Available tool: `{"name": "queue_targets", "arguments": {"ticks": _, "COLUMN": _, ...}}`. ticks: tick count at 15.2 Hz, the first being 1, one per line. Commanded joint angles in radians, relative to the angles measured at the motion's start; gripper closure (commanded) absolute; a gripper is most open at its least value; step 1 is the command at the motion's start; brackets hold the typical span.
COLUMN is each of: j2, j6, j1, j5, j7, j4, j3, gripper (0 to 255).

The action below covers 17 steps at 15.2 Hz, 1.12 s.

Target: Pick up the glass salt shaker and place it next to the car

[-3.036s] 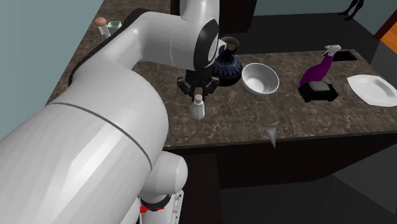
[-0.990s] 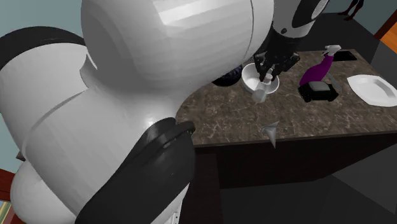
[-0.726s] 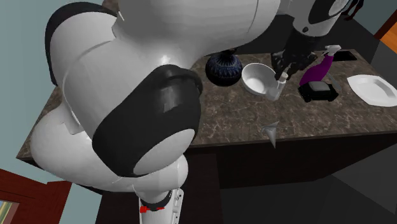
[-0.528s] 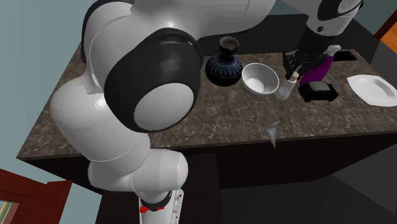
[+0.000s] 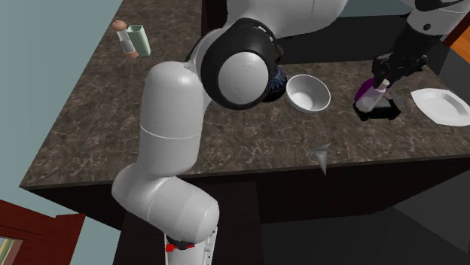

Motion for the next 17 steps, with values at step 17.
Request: {"name": "queue_targets", "arguments": {"ticks": 17, "j2": 0.181, "j6": 0.086, "j1": -0.131, "j5": 0.108, "j7": -0.049, "j4": 0.069, "j3": 0.069, "gripper": 255}}
